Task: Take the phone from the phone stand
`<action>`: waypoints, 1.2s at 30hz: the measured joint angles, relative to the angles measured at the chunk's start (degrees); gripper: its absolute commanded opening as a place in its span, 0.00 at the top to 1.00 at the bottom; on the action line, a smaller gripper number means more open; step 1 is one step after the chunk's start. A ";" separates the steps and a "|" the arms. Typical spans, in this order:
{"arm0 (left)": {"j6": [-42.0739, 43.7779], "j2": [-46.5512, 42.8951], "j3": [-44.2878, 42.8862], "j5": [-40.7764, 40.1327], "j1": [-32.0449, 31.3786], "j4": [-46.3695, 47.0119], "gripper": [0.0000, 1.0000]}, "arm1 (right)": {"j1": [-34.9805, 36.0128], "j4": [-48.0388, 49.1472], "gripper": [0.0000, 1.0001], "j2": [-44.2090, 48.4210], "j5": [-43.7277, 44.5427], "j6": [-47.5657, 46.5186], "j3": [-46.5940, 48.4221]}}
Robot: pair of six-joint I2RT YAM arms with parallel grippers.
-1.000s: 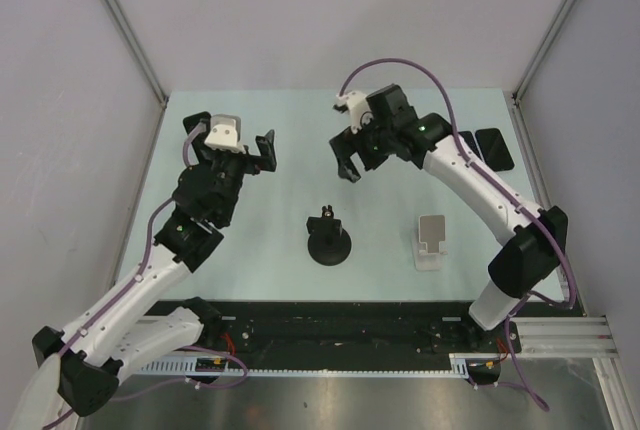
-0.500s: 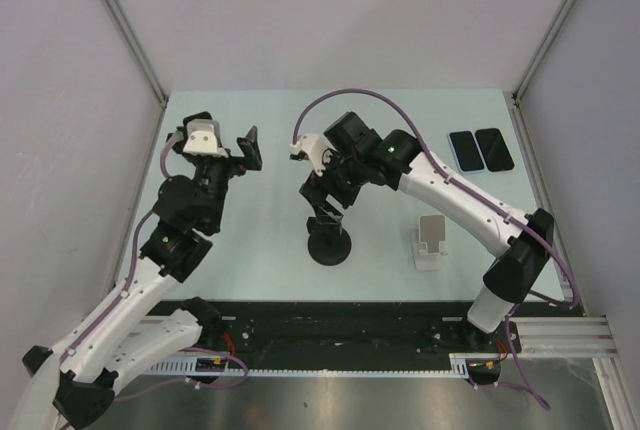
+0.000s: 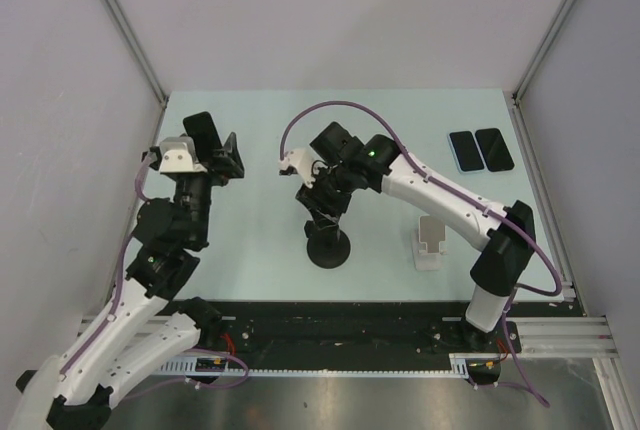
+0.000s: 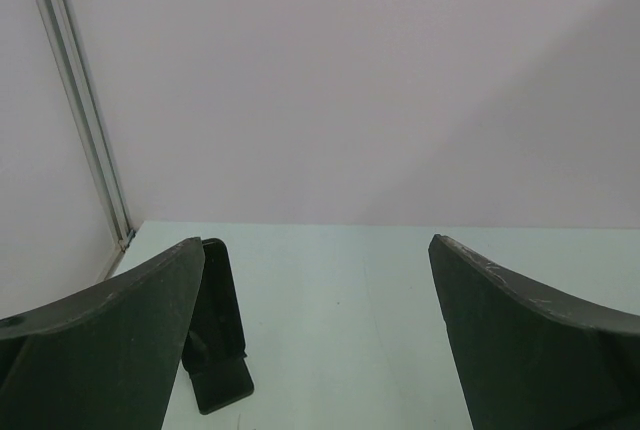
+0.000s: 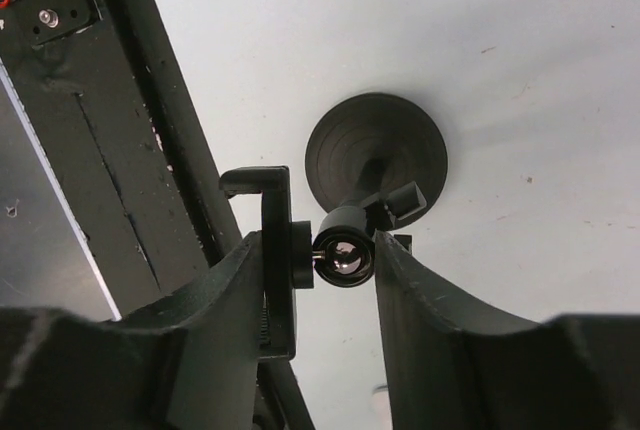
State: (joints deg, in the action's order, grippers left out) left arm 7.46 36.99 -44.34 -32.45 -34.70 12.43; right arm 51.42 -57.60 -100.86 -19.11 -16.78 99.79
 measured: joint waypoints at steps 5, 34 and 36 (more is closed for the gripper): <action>0.13 0.48 0.85 0.04 0.00 -0.09 0.00 | 0.48 0.09 0.90 0.13 -0.02 -1.44 0.02; 0.57 2.01 1.49 1.11 0.00 -0.09 0.01 | 1.77 -10.73 1.00 11.91 7.41 -5.29 -8.07; 0.59 1.99 1.49 1.11 0.00 -0.09 0.01 | 1.77 -11.89 1.00 13.03 9.05 -5.90 -9.14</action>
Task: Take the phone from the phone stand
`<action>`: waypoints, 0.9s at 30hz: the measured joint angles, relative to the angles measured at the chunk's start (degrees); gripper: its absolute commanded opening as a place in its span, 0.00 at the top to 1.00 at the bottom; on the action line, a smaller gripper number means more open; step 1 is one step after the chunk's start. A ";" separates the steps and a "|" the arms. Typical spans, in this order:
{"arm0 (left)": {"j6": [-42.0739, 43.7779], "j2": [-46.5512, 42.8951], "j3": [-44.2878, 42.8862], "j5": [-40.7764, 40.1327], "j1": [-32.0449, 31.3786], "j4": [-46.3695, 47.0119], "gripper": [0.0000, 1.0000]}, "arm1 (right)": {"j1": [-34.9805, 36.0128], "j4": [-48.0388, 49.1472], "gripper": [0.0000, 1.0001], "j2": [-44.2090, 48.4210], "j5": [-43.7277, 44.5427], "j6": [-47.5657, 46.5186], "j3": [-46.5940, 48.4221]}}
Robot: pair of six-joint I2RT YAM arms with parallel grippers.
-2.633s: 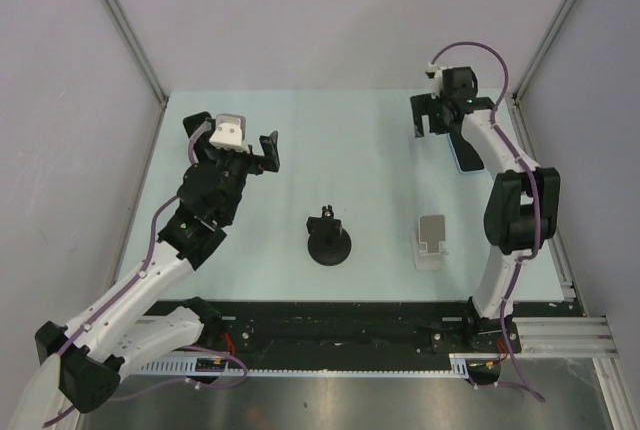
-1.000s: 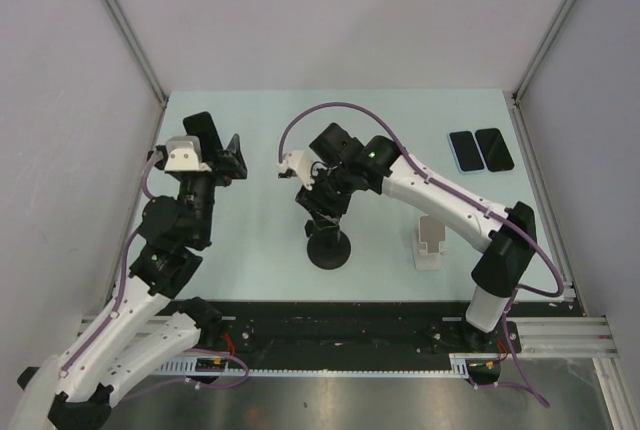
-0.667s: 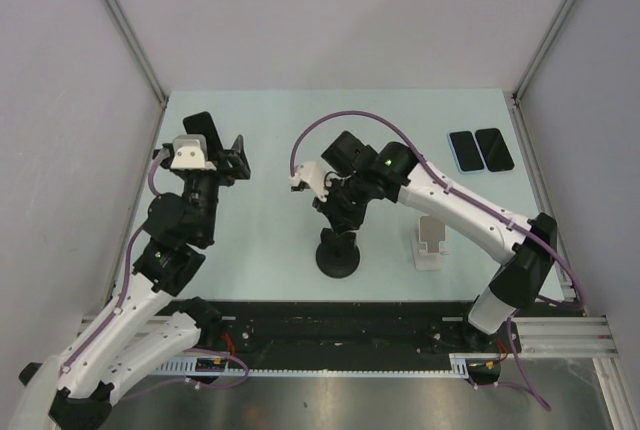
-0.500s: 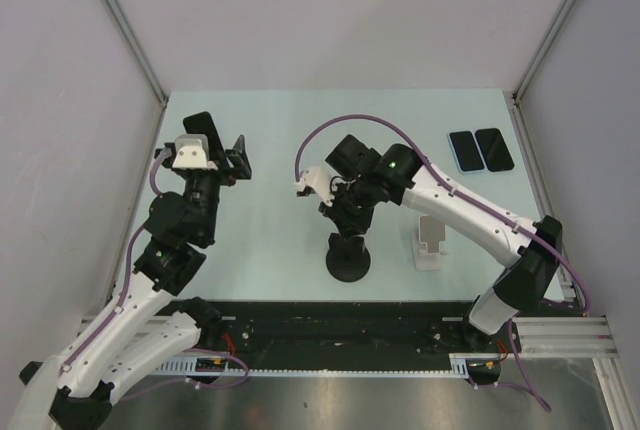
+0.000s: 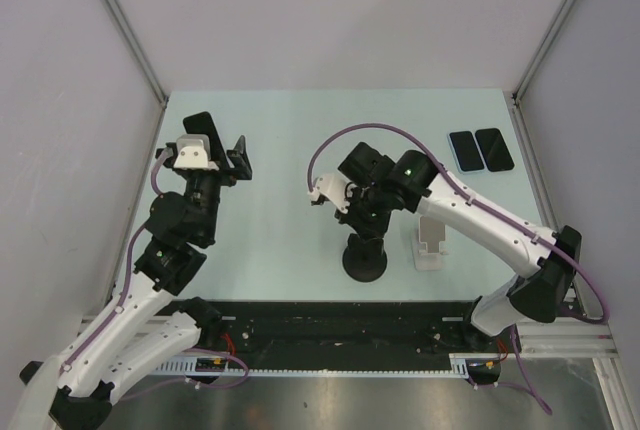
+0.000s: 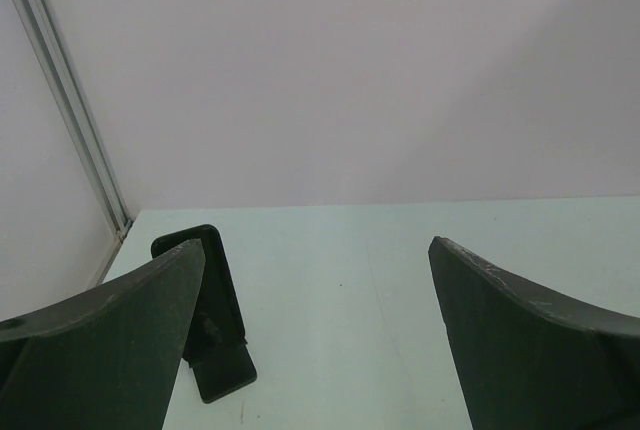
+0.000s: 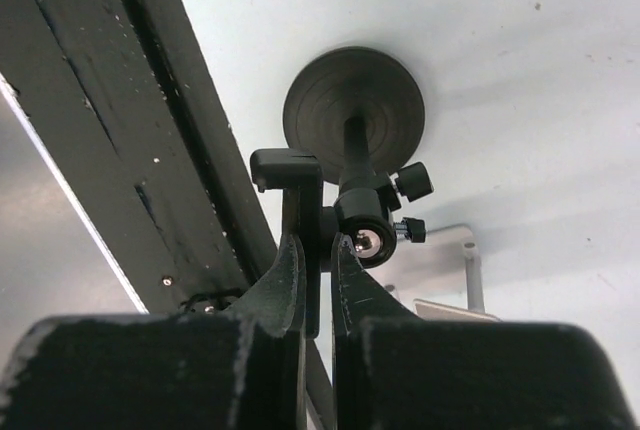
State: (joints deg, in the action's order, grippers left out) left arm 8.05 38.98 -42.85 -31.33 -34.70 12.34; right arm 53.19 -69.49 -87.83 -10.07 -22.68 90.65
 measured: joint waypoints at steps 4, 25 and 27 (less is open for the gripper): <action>0.02 0.00 0.00 -0.02 0.00 0.00 0.01 | -0.50 -0.72 1.00 2.05 1.81 -1.27 -1.36; 0.11 0.02 0.00 -0.02 0.00 0.02 0.00 | -1.79 0.26 0.00 5.70 1.09 -1.36 -0.79; 0.07 0.20 0.00 -0.04 0.00 0.02 0.00 | -1.90 1.60 0.00 7.65 0.96 -0.70 -0.04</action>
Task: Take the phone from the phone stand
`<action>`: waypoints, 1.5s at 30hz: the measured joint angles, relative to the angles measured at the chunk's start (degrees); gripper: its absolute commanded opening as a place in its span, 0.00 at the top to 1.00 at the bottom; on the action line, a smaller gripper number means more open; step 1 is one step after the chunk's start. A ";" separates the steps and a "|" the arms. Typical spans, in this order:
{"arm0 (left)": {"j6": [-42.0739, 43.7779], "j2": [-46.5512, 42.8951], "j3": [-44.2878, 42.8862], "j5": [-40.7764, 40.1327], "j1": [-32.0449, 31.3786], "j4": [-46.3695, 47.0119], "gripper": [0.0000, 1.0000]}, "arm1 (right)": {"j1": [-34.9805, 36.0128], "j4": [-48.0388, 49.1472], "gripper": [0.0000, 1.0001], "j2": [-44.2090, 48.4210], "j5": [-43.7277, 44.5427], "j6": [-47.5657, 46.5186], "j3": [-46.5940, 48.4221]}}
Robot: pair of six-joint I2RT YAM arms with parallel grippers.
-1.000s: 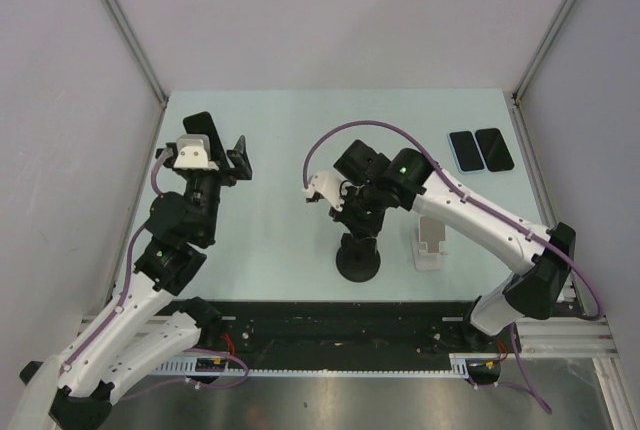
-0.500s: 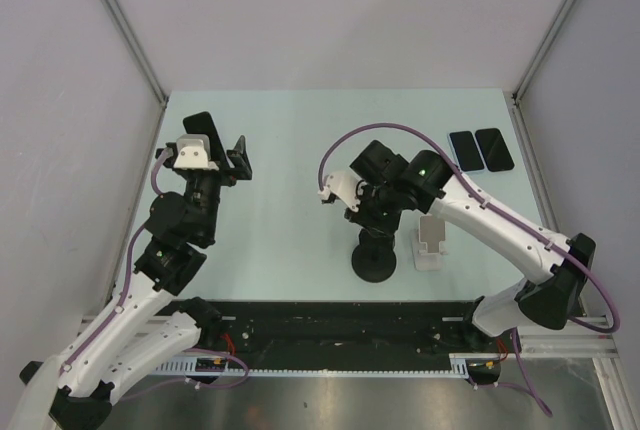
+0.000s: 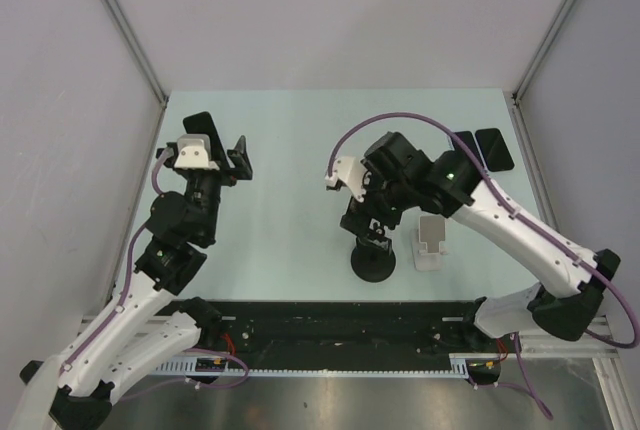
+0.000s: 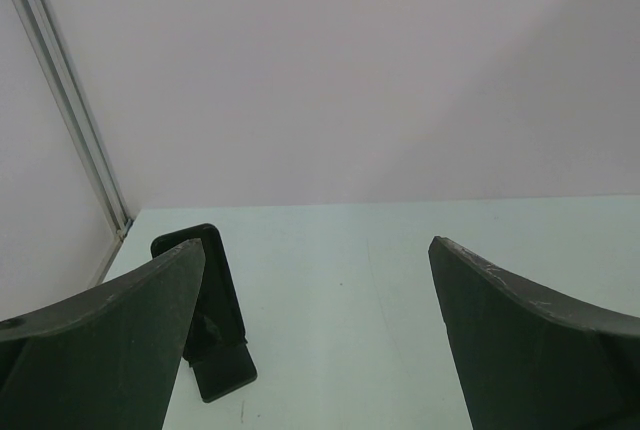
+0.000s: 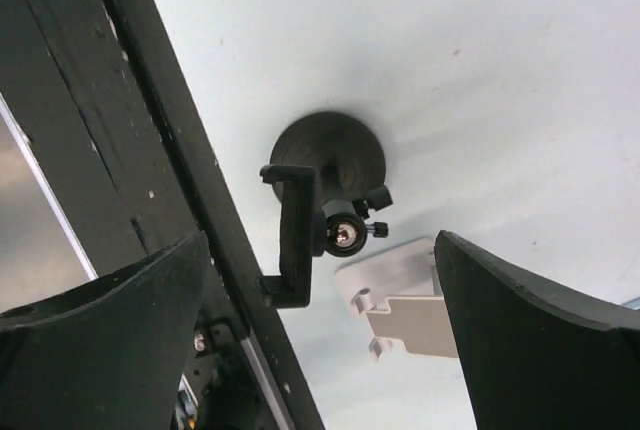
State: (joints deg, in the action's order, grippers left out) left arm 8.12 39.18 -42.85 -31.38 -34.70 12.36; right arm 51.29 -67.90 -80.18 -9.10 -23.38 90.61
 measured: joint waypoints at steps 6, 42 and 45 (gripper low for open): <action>-0.11 2.62 0.00 -0.37 0.02 0.22 0.00 | -4.09 7.50 0.00 8.35 1.38 5.49 -0.57; -21.66 55.36 -31.06 11.19 35.85 -16.81 0.00 | -24.20 46.21 0.00 46.12 29.38 24.26 -43.82; -21.62 57.16 -31.71 11.10 35.95 -16.87 0.00 | -22.97 47.04 0.00 45.83 30.77 23.12 -44.19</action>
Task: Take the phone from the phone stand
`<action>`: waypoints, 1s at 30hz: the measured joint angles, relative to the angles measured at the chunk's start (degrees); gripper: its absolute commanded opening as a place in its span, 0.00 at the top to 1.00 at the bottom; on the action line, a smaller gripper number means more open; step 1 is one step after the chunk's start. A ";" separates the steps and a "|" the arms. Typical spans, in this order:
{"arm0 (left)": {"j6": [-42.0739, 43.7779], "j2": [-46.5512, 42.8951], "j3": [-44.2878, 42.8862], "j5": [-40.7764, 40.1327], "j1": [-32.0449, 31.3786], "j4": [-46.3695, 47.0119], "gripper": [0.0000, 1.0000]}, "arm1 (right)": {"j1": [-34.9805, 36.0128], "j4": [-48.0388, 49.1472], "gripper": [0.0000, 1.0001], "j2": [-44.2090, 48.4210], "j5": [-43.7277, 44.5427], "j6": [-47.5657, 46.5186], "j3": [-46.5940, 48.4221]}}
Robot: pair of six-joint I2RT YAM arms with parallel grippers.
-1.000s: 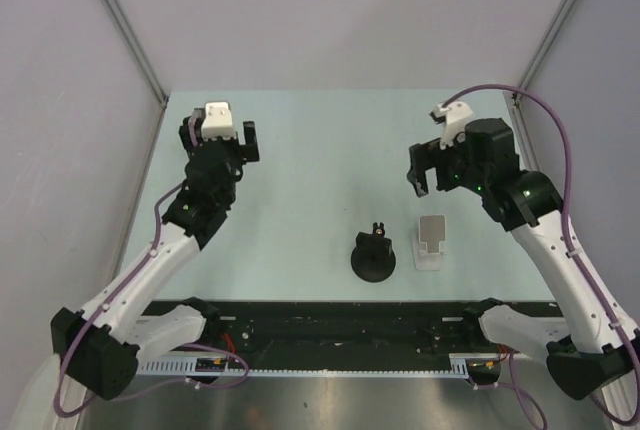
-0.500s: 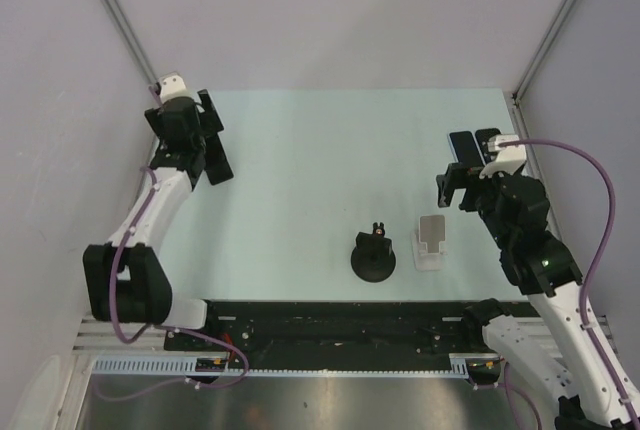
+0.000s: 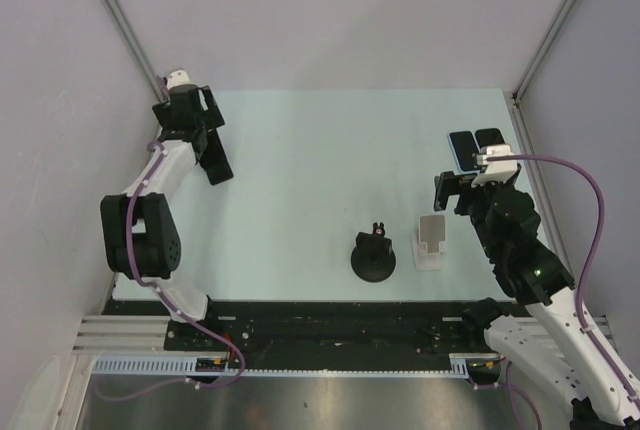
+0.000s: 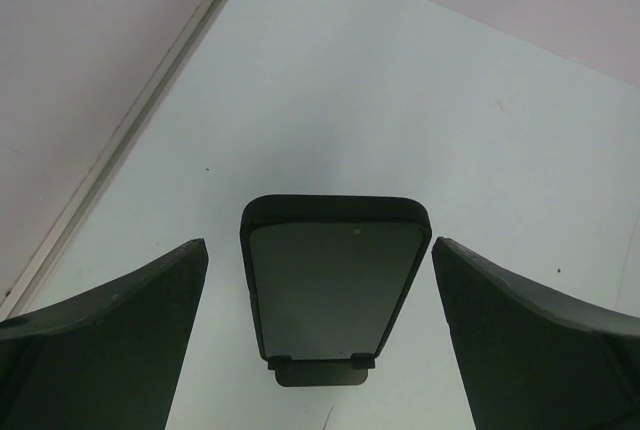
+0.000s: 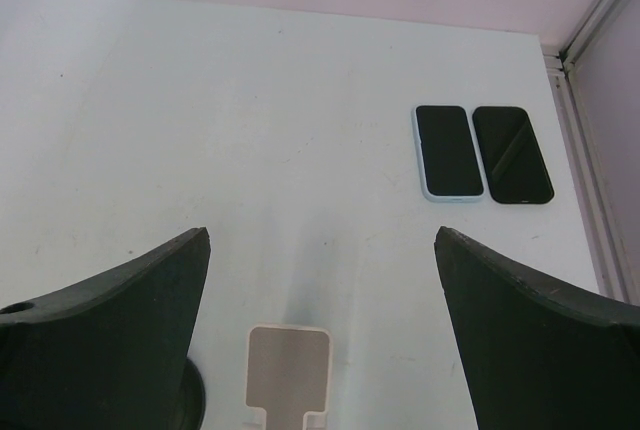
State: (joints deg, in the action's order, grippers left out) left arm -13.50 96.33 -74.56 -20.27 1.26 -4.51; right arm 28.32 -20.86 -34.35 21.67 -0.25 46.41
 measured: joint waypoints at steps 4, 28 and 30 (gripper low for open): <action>0.28 2.51 -0.94 -0.02 0.00 -0.22 0.00 | 0.59 0.81 0.00 -0.31 0.61 -1.14 -0.61; 1.07 5.68 -1.25 1.05 0.00 -1.05 0.62 | 1.14 2.03 0.00 -2.12 -0.17 -2.38 -0.66; 1.05 5.18 -1.22 1.18 0.00 -1.62 0.68 | 1.16 2.12 0.00 -2.12 -0.42 -2.38 -0.66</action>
State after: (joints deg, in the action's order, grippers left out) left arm -12.45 101.51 -75.79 -19.09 1.26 -6.13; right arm 29.47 -18.74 -36.47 21.26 -2.63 45.76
